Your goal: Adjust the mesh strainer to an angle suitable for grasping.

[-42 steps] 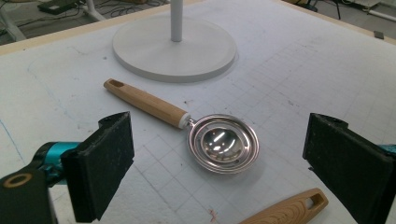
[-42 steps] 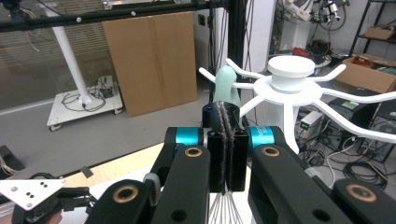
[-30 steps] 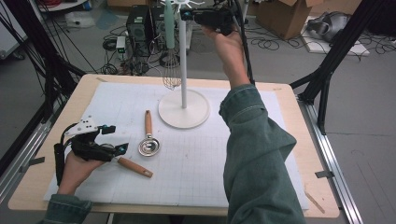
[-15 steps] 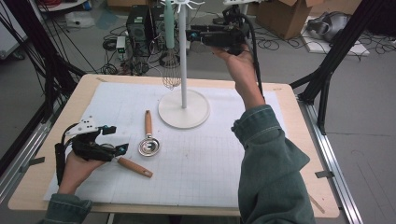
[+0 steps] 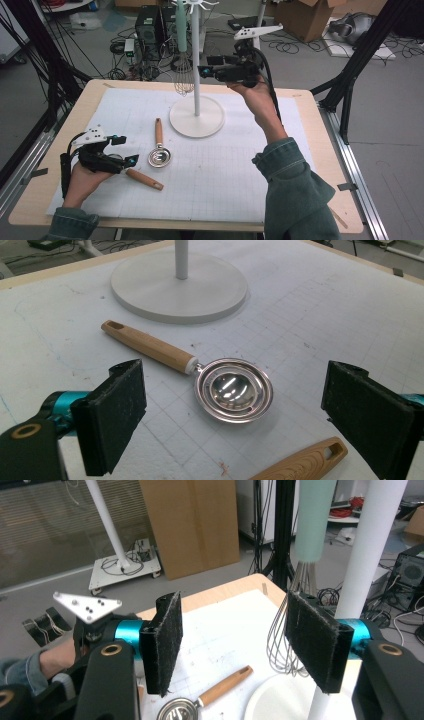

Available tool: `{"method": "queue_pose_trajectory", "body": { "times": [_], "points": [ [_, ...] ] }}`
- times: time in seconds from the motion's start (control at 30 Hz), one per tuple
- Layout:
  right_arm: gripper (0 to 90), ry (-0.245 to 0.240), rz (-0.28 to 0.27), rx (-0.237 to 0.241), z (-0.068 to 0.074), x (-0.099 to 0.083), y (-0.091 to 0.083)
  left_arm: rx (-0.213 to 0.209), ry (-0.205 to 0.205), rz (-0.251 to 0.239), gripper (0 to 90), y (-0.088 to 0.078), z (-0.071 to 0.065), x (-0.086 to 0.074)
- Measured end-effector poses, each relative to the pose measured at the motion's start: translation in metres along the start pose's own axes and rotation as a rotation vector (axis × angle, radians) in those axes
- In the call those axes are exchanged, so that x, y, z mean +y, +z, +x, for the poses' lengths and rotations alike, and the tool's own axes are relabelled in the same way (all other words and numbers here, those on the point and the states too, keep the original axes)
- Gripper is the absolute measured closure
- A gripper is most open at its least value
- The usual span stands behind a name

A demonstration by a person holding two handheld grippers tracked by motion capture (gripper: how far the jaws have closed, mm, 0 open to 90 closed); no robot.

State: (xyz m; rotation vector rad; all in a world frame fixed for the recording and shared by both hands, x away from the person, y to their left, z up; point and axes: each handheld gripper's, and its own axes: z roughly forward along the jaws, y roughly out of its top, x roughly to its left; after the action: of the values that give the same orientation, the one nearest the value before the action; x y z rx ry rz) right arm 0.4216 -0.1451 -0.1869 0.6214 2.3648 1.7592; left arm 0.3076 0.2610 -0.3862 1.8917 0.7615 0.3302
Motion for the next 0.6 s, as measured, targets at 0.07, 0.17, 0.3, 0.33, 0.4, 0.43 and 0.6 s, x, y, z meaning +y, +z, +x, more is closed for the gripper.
{"method": "queue_pose_trajectory", "body": {
  "times": [0.07, 0.17, 0.3, 0.33, 0.4, 0.43, 0.6],
  "points": [
    [37.7, 0.005, 0.007, -0.003, 0.0, -0.005, 0.0, -0.002, -0.001, 0.001, 11.6, 0.0, 0.0, 0.0],
    [36.6, 0.012, 0.013, -0.006, 0.001, -0.012, 0.0, -0.003, 0.003, 0.004, 12.3, 0.0, 0.0, 0.0],
    [34.0, 0.014, 0.014, -0.009, 0.003, -0.019, 0.001, -0.009, 0.0, 0.006, 13.6, 0.001, 0.0, 0.0],
    [34.0, 0.016, 0.015, -0.006, 0.003, -0.021, 0.002, -0.009, 0.001, 0.006, 13.8, 0.001, 0.0, -0.001],
    [32.6, 0.018, 0.019, -0.009, 0.004, -0.025, 0.003, -0.009, 0.003, 0.005, 14.8, 0.0, 0.0, 0.0],
    [32.0, 0.023, 0.02, -0.006, 0.004, -0.028, 0.004, -0.01, 0.003, 0.003, 15.0, 0.0, 0.0, 0.0],
    [29.0, 0.031, 0.034, -0.004, 0.008, -0.041, 0.009, -0.011, 0.003, 0.003, 17.0, -0.001, -0.001, -0.001]
  ]
}}
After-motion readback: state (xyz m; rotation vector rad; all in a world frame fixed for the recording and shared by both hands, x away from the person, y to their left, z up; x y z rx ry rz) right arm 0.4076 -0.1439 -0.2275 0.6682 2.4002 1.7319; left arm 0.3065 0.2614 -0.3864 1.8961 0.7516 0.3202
